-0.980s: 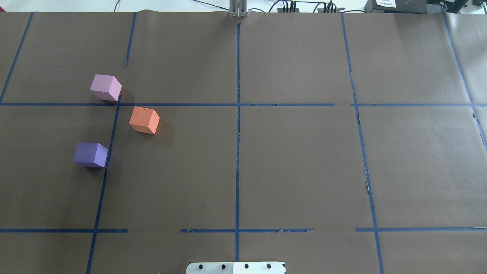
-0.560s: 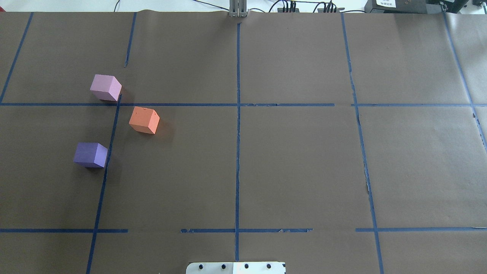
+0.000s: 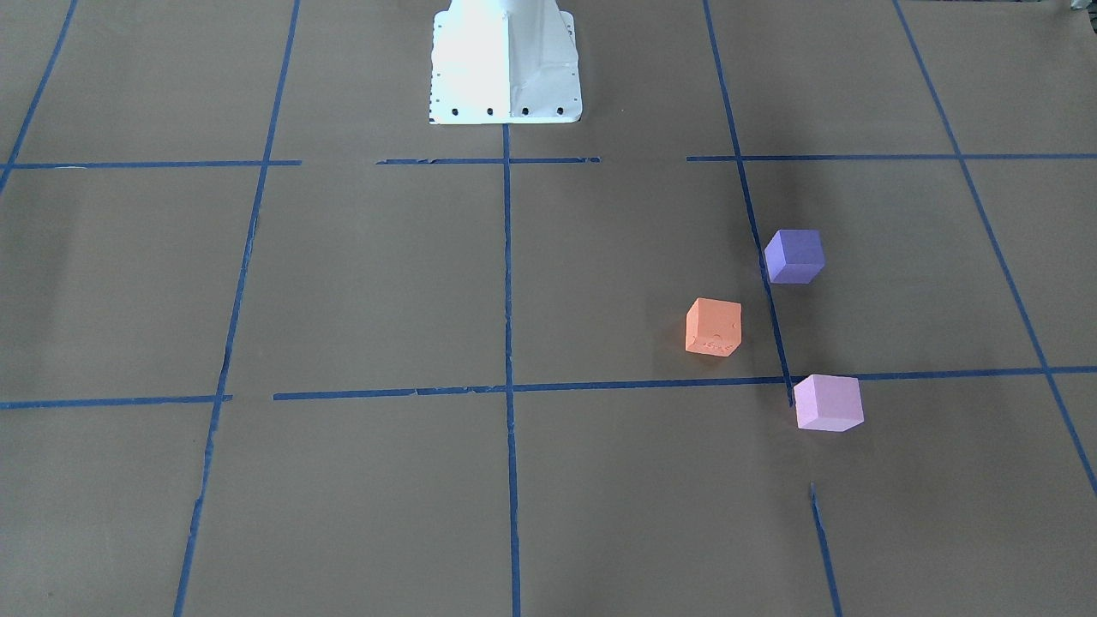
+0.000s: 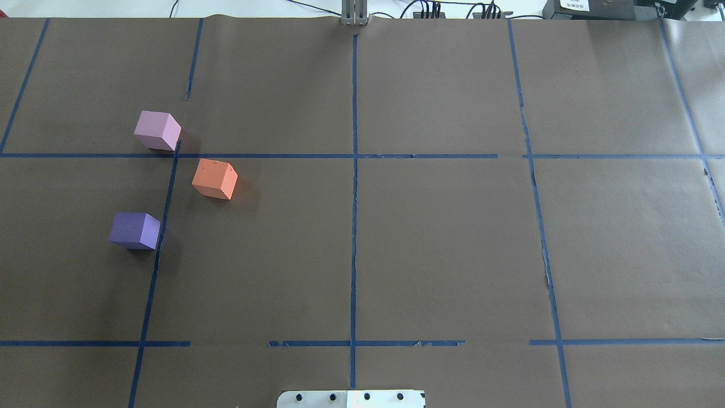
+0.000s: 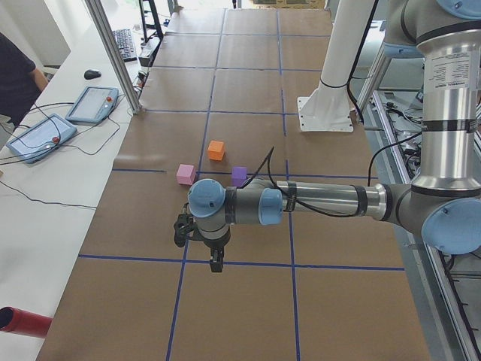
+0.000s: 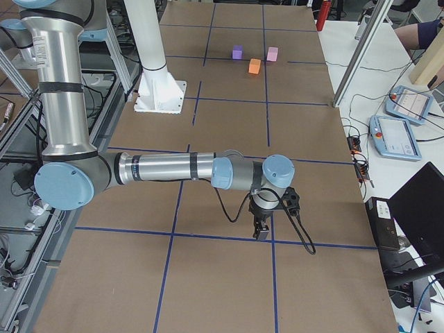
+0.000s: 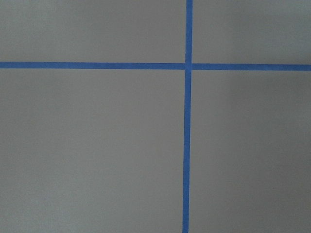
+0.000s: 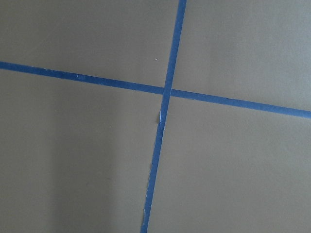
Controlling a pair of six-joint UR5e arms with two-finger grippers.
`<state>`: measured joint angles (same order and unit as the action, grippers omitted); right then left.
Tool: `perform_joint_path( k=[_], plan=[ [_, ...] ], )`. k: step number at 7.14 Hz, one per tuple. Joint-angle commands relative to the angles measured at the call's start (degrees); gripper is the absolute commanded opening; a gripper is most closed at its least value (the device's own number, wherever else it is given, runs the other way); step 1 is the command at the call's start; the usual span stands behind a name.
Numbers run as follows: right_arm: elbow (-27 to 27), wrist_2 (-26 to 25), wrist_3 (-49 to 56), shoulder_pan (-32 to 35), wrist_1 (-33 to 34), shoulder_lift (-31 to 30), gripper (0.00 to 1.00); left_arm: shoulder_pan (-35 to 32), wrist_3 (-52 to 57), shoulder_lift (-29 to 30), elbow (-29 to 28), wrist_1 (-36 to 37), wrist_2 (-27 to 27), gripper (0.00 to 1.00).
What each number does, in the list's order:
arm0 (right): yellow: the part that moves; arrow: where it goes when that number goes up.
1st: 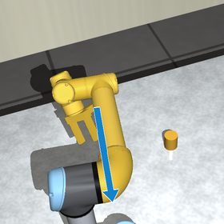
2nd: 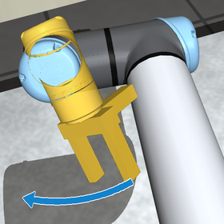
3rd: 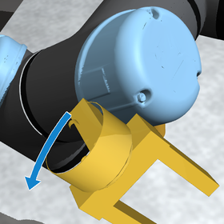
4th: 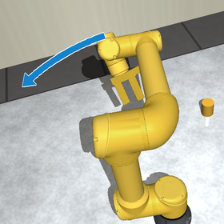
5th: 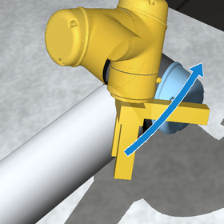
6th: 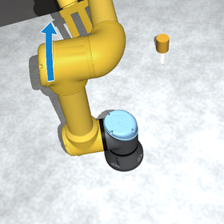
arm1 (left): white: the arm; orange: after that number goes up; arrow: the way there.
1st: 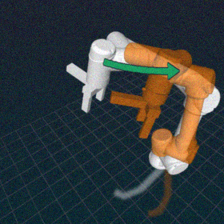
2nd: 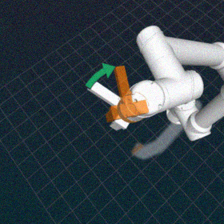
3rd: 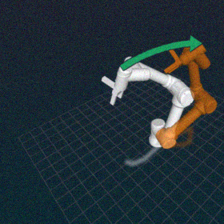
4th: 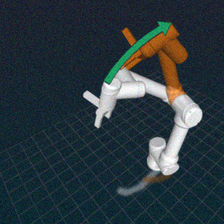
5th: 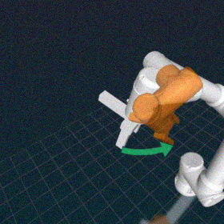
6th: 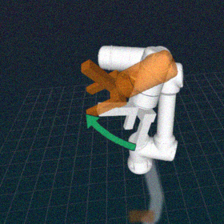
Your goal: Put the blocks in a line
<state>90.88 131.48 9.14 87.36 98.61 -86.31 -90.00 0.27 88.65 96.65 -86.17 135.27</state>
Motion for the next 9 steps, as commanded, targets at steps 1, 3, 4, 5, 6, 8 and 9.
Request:
perform_joint_path(
  k=[1, 3, 4, 5, 6, 8, 9],
  plan=[
    [0.0, 0.0, 0.0, 0.0, 0.0, 0.0, 1.00, 3.9, -6.5, 4.9, 1.3, 1.4, -0.1, 1.00],
    [0.0, 0.0, 0.0, 0.0, 0.0, 0.0, 1.00, 12.3, -14.7, 11.3, 1.3, 1.5, -0.2, 1.00],
    [0.0, 0.0, 0.0, 0.0, 0.0, 0.0, 1.00, 16.4, -16.1, 13.9, 1.3, 1.4, -0.2, 1.00],
    [0.0, 0.0, 0.0, 0.0, 0.0, 0.0, 1.00, 19.7, -17.6, 17.6, 0.8, 1.4, -0.1, 1.00],
    [0.0, 0.0, 0.0, 0.0, 0.0, 0.0, 1.00, 22.2, -22.0, 20.6, 0.9, 1.4, -0.2, 1.00],
    [0.0, 0.0, 0.0, 0.0, 0.0, 0.0, 1.00, 27.4, -25.1, 24.5, 0.3, 1.2, -0.1, 1.00],
    [0.0, 0.0, 0.0, 0.0, 0.0, 0.0, 1.00, 32.5, -27.4, 25.9, 0.1, 1.2, -0.2, 1.00]
  ],
)
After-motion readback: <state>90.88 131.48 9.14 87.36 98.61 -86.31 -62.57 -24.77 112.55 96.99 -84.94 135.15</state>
